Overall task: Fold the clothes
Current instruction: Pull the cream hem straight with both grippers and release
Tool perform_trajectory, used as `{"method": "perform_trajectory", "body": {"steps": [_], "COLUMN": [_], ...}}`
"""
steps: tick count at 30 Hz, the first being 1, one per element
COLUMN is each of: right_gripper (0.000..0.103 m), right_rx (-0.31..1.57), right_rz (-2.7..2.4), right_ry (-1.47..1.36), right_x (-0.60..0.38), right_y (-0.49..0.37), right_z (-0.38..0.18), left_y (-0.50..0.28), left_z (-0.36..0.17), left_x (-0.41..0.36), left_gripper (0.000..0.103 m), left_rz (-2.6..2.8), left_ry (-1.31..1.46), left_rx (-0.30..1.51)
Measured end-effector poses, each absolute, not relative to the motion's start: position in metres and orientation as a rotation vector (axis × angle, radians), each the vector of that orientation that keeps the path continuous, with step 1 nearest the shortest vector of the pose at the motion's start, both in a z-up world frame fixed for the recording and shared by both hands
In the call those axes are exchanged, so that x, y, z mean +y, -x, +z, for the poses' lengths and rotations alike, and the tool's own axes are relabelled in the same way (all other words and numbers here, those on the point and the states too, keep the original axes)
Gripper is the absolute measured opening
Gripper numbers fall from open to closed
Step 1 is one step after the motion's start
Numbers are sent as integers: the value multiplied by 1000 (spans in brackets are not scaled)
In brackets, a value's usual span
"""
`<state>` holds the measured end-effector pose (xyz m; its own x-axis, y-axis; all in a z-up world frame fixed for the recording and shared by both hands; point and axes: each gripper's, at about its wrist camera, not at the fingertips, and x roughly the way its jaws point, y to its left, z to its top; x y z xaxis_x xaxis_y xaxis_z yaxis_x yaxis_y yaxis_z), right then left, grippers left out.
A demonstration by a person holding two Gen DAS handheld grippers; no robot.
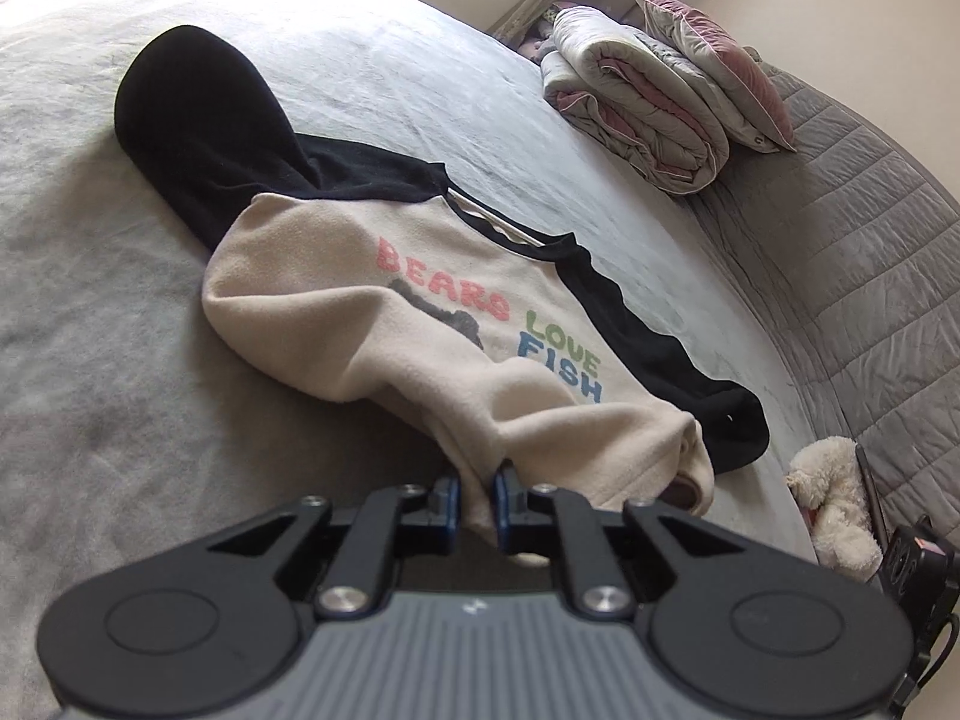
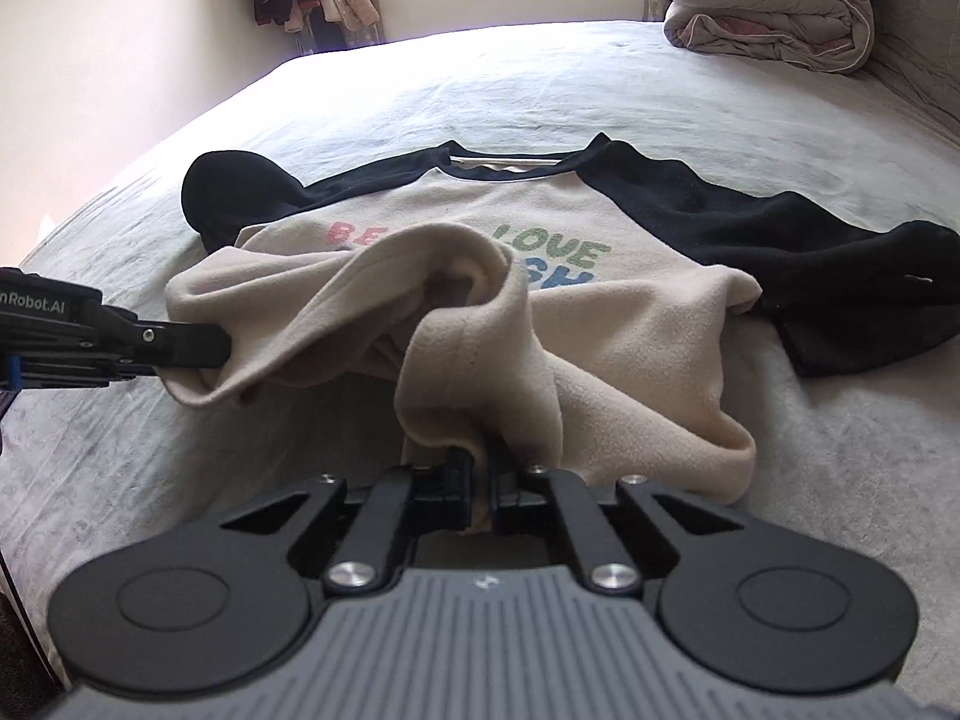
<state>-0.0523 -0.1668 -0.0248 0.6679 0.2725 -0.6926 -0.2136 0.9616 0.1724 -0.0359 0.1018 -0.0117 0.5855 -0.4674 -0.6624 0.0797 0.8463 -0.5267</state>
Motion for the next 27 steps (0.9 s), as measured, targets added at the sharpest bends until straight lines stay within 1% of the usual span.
{"method": "perform_trajectory", "body": {"steps": [11,16,17,22,27], "right_gripper": [4,4,4,4,4], "right_rx": [692,659,656,665,731], "right_rz": [146,160,166,223,271], "right_ry": [-110,-108,-104,-72,-81], "right_x": [-225,-240,-240,-232,-228], "right_y": [122,153,158,181,188], "right_z": [10,26,28,29,14], "left_y": [103,129,134,155,159], "left_z": [21,28,29,31,17], "left_x": [130,140,141,143,149], "left_gripper": [10,9,7,6,6], "left_rz": [-263,-269,-266,-246,-234], "left_ry": [393,384,370,276,235], "left_rx": [844,840,839,841,898]}}
